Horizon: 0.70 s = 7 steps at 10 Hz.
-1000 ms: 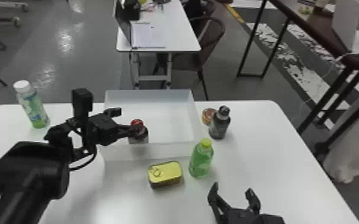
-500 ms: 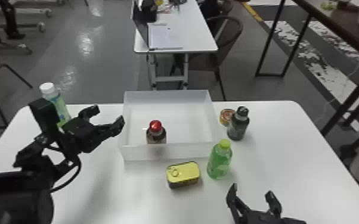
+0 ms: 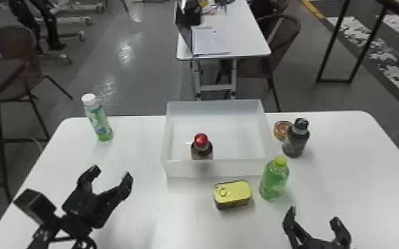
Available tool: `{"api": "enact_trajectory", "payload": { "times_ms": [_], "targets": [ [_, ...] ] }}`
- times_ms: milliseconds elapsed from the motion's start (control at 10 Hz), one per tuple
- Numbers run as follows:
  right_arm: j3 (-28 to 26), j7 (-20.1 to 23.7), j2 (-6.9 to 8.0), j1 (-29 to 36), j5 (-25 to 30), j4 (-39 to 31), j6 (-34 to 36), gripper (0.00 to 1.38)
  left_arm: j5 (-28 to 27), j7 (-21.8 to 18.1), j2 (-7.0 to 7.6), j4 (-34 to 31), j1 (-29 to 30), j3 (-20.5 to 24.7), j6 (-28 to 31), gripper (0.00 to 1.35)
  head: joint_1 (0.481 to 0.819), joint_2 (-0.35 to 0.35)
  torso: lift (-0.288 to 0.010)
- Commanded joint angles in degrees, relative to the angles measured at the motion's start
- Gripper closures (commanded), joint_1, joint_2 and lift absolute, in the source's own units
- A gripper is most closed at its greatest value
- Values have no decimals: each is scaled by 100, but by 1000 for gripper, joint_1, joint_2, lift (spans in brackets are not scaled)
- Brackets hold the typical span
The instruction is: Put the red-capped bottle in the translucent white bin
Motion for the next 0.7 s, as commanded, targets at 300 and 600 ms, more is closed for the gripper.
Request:
{"api": "enact_trajectory", "payload": {
  "times_ms": [300, 600],
  "targets": [
    [-18, -3, -9, 73, -28, -45, -43, 254, -304, 297, -57, 305, 972, -4, -931, 242, 695, 132, -78],
    [-18, -3, 0, 64, -28, -36, -43, 254, -278, 306, -57, 349, 884, -84, -1010, 245, 695, 122, -77]
  ]
}}
